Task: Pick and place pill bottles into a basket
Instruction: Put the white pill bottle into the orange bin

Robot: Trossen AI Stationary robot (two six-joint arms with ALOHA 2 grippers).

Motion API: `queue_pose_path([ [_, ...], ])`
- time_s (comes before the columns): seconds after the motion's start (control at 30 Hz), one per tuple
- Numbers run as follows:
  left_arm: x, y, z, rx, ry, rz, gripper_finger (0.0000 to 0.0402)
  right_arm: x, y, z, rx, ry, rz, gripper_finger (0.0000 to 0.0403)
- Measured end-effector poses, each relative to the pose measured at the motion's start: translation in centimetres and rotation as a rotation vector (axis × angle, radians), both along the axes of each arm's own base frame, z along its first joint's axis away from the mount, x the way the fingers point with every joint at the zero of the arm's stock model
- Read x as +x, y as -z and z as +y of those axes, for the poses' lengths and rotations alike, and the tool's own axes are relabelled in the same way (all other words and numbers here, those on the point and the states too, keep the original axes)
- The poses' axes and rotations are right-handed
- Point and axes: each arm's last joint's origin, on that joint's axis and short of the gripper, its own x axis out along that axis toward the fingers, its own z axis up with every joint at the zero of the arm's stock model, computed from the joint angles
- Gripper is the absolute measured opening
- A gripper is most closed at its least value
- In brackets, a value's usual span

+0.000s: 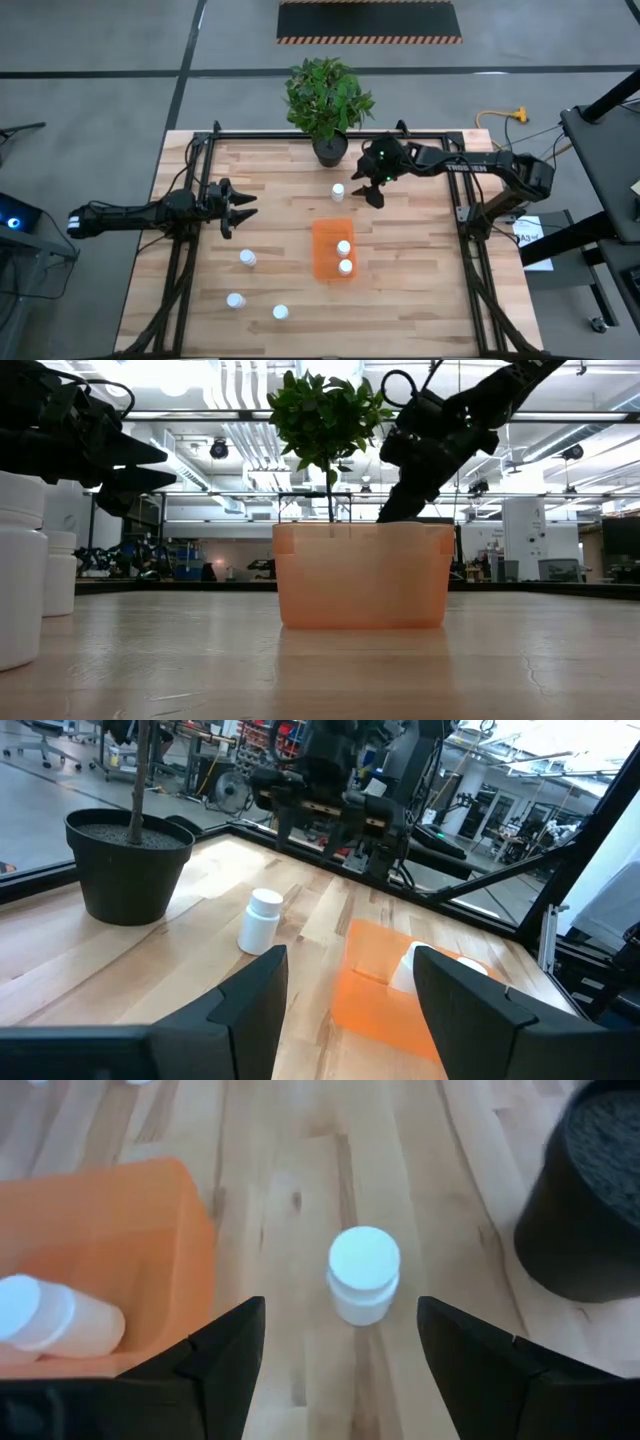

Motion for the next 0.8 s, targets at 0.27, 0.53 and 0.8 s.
queue_pose_path([
  [0.27, 0.0, 0.0, 0.0, 0.0, 0.0, 0.0, 0.02, 0.02, 0.01, -0.01, 0.013, 0.018, -0.002, 0.0249],
  [0.53, 0.0, 0.0, 0.0, 0.0, 0.0, 0.0, 0.02, 0.02, 0.01, 0.0, 0.034, 0.04, 0.0, 0.0249],
  [0.8, 0.0, 0.0, 0.0, 0.0, 0.0, 0.0, 0.02, 0.15, -0.12, -0.08, 0.001, 0.023, -0.019, 0.0249],
])
